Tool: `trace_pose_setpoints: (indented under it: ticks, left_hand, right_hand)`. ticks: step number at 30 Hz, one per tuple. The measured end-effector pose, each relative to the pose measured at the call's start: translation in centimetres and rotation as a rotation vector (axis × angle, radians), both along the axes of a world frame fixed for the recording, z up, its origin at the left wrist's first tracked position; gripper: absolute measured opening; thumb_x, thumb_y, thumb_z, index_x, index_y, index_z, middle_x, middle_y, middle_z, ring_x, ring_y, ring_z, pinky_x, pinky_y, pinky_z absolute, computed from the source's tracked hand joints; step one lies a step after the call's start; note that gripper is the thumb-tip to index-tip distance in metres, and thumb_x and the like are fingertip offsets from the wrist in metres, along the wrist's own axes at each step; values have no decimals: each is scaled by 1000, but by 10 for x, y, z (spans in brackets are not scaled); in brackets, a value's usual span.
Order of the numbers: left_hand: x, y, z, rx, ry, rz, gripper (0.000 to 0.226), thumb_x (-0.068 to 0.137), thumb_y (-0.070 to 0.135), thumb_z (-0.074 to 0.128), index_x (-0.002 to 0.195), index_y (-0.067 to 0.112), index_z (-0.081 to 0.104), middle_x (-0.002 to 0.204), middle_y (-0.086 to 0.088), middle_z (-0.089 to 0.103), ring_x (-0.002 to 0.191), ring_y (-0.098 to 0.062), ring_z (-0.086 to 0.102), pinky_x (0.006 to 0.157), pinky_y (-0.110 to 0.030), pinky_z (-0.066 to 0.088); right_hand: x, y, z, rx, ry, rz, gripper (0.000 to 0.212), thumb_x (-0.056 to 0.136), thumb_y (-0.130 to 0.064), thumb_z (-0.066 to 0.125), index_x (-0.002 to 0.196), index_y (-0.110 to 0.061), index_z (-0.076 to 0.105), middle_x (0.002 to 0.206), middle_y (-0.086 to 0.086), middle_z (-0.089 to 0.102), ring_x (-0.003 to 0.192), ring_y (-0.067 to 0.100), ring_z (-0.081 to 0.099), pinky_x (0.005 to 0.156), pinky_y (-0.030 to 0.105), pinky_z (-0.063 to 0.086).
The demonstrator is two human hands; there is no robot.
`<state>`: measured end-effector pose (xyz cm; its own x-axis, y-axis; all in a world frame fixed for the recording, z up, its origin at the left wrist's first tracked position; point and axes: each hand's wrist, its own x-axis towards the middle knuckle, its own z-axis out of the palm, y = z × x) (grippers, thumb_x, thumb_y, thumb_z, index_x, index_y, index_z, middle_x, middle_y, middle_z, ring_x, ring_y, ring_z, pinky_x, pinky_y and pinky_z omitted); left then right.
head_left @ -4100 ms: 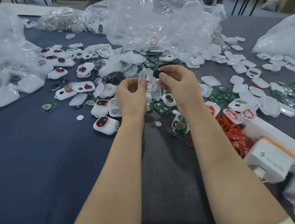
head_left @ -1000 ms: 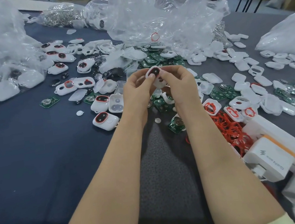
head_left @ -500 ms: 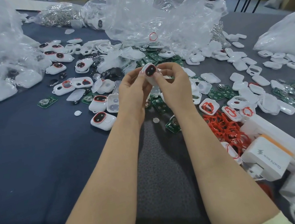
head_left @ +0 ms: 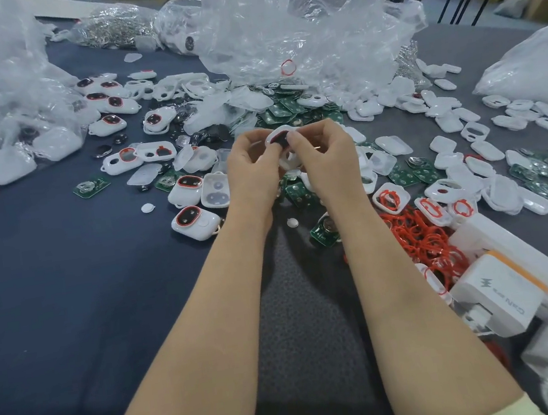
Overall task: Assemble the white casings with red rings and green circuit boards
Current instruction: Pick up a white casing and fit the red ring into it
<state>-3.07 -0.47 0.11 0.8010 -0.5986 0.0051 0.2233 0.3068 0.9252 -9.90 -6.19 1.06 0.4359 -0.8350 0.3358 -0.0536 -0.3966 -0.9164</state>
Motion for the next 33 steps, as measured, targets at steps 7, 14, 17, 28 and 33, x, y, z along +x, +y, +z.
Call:
trace_pose_setpoints:
  ticks: [7,14,17,28,33]
  left_hand:
    - [3,3,4,-98,212,-73,8,90,6,63,91,10,56,77,-4,62,63,-11,61,56,-18,51]
    - [3,1,-1,-15,36,-56,8,92,6,61,90,14,61,85,-3,66,77,-14,64,69,-24,54]
    - [3,1,-2,-21,17,-94,9,91,7,63,90,15,63,87,-3,68,79,-16,65,61,-20,51]
    - [0,3,0,11,28,-124,8,91,9,63,86,15,61,83,-2,67,75,-13,65,63,-19,53]
    - [2,6,9,-112,347,-182,6,93,3,54,89,6,57,75,-5,64,56,-8,63,51,-16,51]
  right_hand:
    - [-2,-1,3,66,-21,90,19,95,-16,51,88,-24,67,82,-3,67,76,10,62,66,31,54]
    - [-4,-2,3,78,-34,73,17,92,-22,62,78,-31,66,74,-14,66,70,-2,60,68,18,49]
    - [-4,-5,2,202,-78,68,7,91,-16,62,88,-16,69,79,-2,67,72,7,60,67,20,49]
    - [-3,-8,-1,333,-161,82,5,92,-12,61,91,-14,66,78,0,67,69,11,61,63,23,51]
    - [-6,-9,5,559,-346,244,23,97,-5,47,87,-7,68,73,2,70,63,11,64,59,21,53]
